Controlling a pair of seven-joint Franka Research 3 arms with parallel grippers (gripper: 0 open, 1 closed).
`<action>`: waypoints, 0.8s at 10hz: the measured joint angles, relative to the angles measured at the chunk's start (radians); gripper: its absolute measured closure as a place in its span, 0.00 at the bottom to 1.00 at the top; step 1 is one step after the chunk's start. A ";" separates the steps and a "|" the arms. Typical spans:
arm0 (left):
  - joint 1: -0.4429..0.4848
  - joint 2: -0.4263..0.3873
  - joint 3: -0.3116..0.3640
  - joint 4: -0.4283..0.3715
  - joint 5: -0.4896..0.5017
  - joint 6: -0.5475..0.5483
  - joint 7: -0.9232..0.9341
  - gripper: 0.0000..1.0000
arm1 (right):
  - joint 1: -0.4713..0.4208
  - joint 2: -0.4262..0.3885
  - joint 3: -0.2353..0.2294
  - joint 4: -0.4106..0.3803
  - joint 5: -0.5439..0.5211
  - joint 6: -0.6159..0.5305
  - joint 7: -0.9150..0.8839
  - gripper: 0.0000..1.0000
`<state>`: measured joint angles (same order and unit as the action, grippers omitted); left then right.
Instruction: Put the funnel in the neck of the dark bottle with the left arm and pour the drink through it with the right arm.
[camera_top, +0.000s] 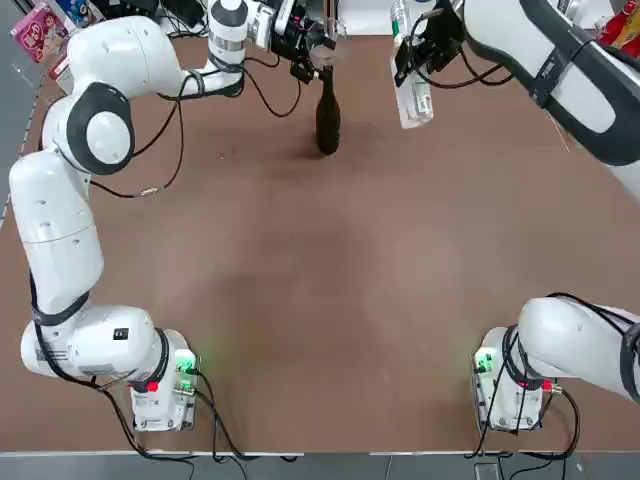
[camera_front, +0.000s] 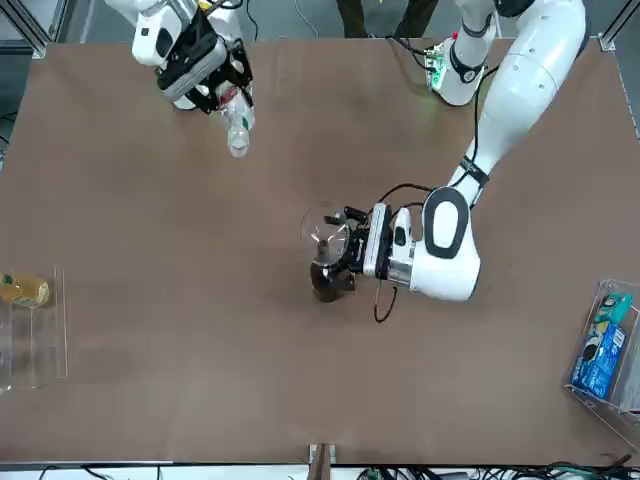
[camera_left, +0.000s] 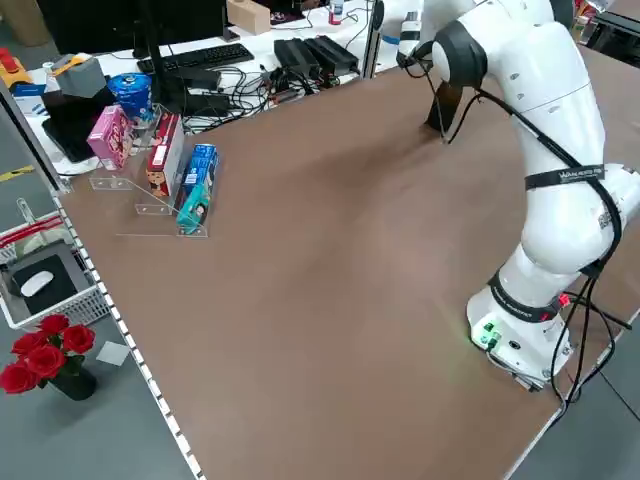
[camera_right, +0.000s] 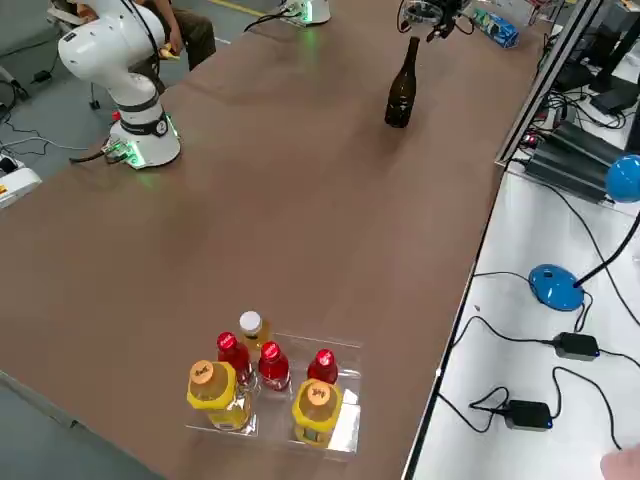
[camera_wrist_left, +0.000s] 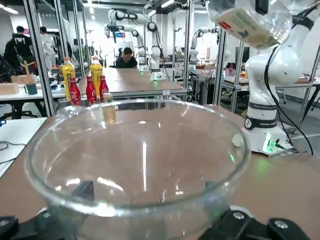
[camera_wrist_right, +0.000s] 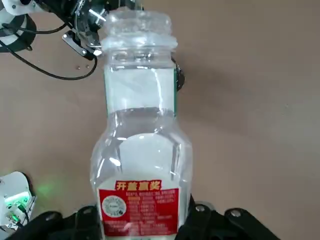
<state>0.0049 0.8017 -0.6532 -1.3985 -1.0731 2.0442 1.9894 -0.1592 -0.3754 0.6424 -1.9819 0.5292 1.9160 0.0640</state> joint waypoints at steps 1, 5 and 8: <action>-0.004 0.004 -0.009 -0.004 -0.014 0.000 0.010 0.01 | 0.000 0.000 0.013 0.003 0.000 0.002 0.024 0.47; -0.005 0.024 -0.020 -0.011 -0.031 0.001 0.021 0.07 | 0.000 0.015 0.095 0.058 -0.070 0.021 0.167 0.47; 0.000 0.027 -0.020 -0.011 -0.031 0.001 0.021 0.18 | 0.000 0.048 0.127 0.063 -0.086 0.059 0.194 0.47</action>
<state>0.0046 0.8287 -0.6737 -1.4096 -1.1045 2.0449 2.0107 -0.1596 -0.3277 0.7693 -1.9185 0.4430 1.9746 0.2584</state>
